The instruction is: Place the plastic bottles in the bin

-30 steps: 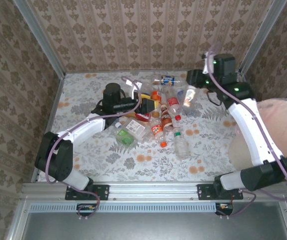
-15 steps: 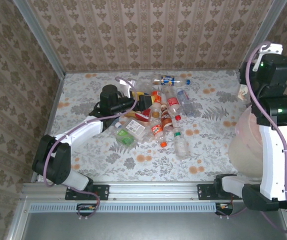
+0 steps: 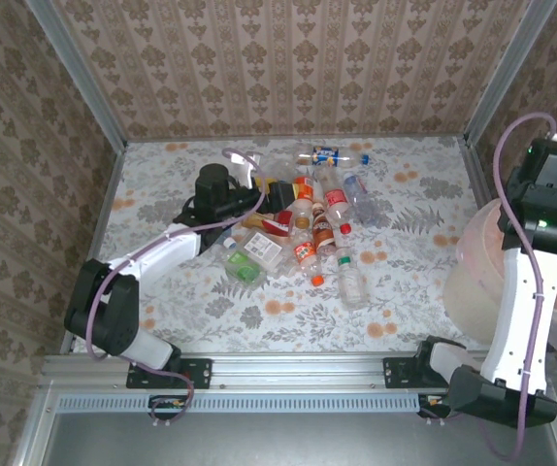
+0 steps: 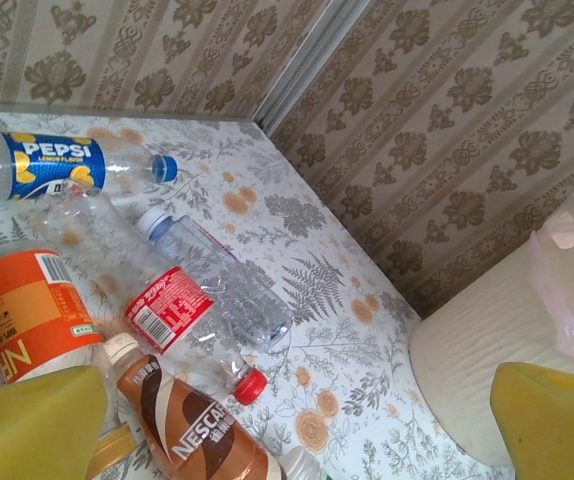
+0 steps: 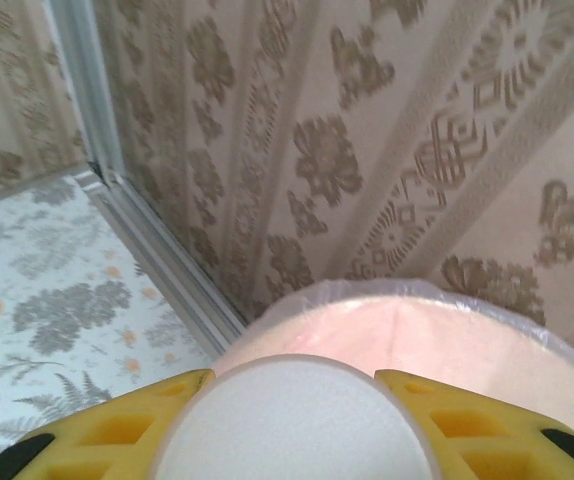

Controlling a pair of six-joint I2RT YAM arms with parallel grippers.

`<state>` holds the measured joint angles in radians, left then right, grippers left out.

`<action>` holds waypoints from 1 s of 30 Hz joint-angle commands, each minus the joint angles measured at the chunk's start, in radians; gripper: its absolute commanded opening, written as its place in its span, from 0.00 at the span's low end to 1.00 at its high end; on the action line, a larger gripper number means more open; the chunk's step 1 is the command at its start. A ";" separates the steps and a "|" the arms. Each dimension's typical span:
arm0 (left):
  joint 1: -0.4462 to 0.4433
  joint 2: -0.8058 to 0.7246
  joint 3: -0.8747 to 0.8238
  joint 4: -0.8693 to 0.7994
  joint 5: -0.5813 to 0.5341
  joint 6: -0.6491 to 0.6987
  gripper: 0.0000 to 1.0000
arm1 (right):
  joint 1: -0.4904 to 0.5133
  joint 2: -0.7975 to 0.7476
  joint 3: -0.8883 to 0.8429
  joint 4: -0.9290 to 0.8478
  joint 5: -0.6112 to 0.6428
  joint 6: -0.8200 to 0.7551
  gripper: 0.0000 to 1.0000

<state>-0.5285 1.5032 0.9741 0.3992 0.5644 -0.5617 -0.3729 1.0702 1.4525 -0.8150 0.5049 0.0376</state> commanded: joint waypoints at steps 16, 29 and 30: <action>-0.005 0.016 0.097 -0.132 -0.034 0.052 1.00 | -0.079 -0.008 -0.312 0.468 -0.269 0.145 0.18; -0.004 0.013 0.081 -0.160 -0.095 0.062 1.00 | -0.078 0.073 -0.315 0.502 -0.295 0.181 0.21; -0.004 0.014 0.080 -0.160 -0.101 0.061 1.00 | -0.078 0.077 -0.321 0.482 -0.265 0.184 0.23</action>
<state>-0.5293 1.5238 1.0374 0.2535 0.4885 -0.5228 -0.4519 1.1381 1.1412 -0.3283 0.1833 0.1917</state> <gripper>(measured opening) 0.999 0.428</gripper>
